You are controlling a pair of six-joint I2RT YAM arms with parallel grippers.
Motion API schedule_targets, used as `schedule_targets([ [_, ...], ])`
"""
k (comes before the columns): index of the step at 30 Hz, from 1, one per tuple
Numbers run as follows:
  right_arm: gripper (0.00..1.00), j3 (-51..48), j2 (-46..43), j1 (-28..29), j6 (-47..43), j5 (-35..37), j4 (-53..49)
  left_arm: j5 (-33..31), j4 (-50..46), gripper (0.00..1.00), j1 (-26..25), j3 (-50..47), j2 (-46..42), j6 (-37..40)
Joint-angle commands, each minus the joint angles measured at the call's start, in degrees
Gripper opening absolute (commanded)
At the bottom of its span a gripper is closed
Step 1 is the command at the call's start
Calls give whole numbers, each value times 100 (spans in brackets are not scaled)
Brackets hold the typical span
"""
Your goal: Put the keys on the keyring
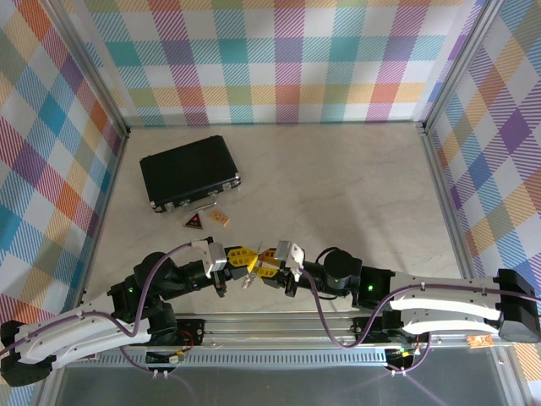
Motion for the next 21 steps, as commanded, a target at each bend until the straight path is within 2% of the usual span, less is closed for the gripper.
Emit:
schedule_targets([
  [1,36,-79,-72,40,-82,83,338,-35,286,0,-7,-59,-70,-2],
  [5,38,-99,-60,39,-82,128,381,21,301,0,-7,-78,-100,-1],
  [10,34,-149,-97,35,-83,162,420,53,285,0,-7,-78,-115,0],
  [21,11,-68,-40,41,-334,208,445,119,120,0,-7,-17,-219,-2],
])
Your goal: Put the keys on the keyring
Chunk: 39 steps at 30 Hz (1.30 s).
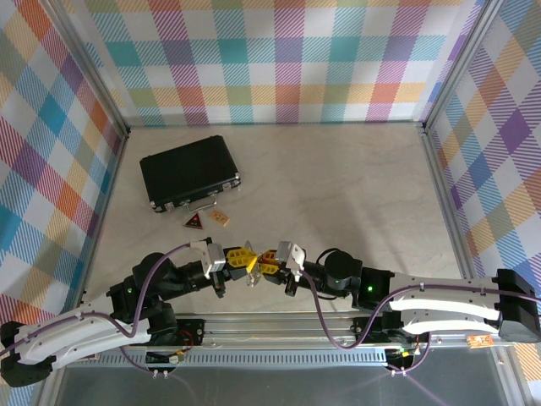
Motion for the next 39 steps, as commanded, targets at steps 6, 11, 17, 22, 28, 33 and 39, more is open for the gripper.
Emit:
schedule_targets([
  [6,2,80,-91,35,-294,98,171,-6,-69,0,-7,45,-222,13],
  [11,0,185,-173,31,-449,155,-76,-62,-219,0,-8,91,-232,77],
  [17,0,227,-236,32,-499,152,-231,-47,-312,0,-7,97,-170,121],
  [22,0,278,-229,38,-534,145,-326,132,-277,0,-7,129,-33,134],
  [28,0,238,-308,48,-562,143,-362,317,-215,0,-7,169,209,101],
  [33,0,200,-468,44,-591,200,-430,156,-225,0,-7,160,221,127],
  [39,0,185,-587,50,-639,288,-539,-8,-333,0,-7,150,130,154],
])
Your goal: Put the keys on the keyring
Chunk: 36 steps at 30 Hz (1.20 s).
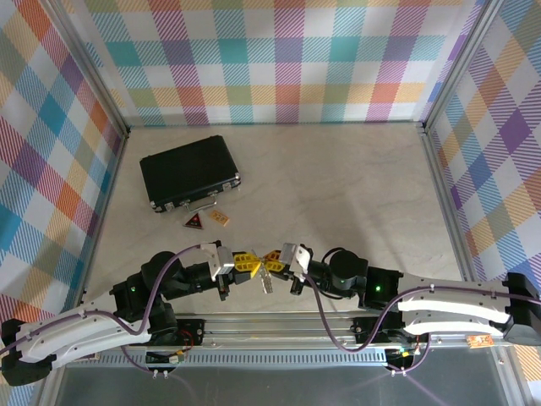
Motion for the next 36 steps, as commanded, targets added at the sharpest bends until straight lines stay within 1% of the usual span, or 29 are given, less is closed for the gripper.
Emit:
schedule_targets([
  [1,0,106,-142,51,-104,61,142,-147,25,0,-7,146,-103,88],
  [10,0,183,-190,49,-191,105,29,-268,-163,0,-8,155,-167,114],
  [17,0,377,-158,52,-271,250,-190,-233,-250,0,-7,163,-109,106],
  [22,0,555,-5,49,-321,368,-323,-259,-292,0,-7,137,13,97],
  [30,0,862,233,49,-368,598,-603,-502,-180,0,-7,58,85,123],
  [31,0,898,247,49,-375,649,-656,-530,-161,2,-7,33,86,124],
  [36,0,1034,362,56,-368,855,-788,-617,-48,22,-10,-79,51,100],
])
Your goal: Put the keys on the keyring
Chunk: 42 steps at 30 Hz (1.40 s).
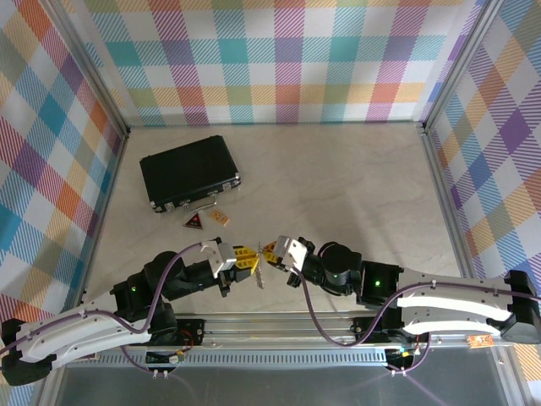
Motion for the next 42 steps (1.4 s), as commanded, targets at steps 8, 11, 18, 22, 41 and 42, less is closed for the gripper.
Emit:
schedule_targets([
  [8,0,693,351,-19,38,447,-406,-408,55,50,-7,-141,-263,21],
  [11,0,834,422,-231,234,339,-662,-527,-7,57,-7,-178,-381,-39],
  [18,0,1346,649,-763,666,2,-1454,-869,-72,64,-7,-281,-611,-189],
  [22,0,1639,833,-1125,1080,-273,-1978,-1011,-1,71,-7,-341,-654,-273],
  [41,0,3122,1813,-2417,1572,-1200,-3566,-1596,-694,100,-7,-50,-1073,-579],
  [42,0,3137,1843,-2482,1623,-1251,-3564,-1686,-704,100,-7,-65,-1078,-642],
])
